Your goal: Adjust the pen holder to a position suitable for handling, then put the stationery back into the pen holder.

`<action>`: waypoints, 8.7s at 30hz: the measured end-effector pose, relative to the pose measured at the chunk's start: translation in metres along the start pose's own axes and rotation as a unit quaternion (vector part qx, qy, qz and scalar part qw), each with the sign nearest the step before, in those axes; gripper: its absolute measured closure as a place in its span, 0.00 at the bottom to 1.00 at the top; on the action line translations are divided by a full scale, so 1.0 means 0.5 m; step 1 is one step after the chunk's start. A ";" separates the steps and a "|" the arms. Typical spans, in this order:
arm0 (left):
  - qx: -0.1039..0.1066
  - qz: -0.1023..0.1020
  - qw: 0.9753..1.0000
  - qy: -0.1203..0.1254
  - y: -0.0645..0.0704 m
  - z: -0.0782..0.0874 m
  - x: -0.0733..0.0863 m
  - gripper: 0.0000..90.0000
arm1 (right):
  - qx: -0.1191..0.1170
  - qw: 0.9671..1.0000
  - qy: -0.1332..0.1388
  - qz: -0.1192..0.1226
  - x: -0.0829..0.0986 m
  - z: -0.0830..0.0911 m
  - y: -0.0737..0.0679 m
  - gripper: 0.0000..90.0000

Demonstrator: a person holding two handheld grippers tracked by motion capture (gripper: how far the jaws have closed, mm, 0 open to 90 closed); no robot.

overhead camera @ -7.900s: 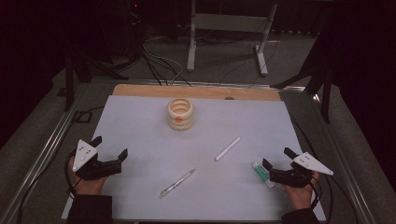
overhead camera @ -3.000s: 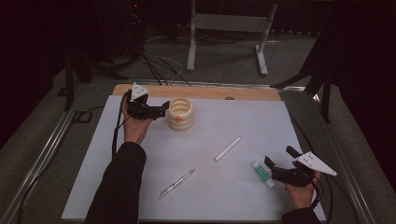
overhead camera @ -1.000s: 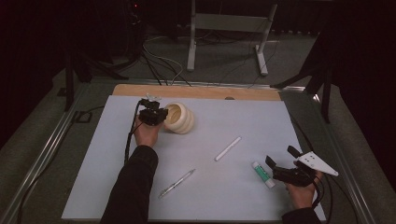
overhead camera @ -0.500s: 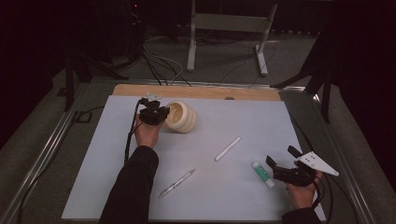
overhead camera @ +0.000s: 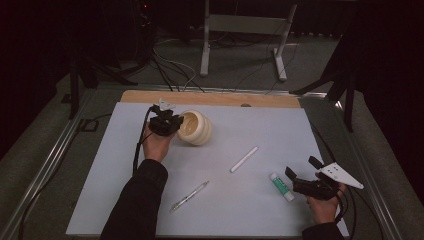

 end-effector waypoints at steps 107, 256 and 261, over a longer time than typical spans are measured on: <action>0.070 -0.065 0.994 0.047 0.143 0.073 0.010 0.00 | 0.004 1.000 0.001 0.003 0.001 0.001 0.000 0.00; 0.160 -0.131 0.969 -0.133 0.222 0.110 0.219 0.90 | 0.004 1.000 0.007 0.016 0.004 -0.002 -0.001 0.00; 0.164 -0.131 0.970 -0.120 0.220 0.122 0.209 0.90 | 0.004 1.000 0.006 0.016 0.005 -0.002 -0.001 0.00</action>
Point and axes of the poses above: each handheld gripper's, and its own axes: z roughly backward along the jaws, x roughly out of its underside, y roughly to its right, the point moved 2 cm from there along -z, roughly forward along the jaws, and after that the axes turned 5 degrees about -z, right-handed, at the moved point
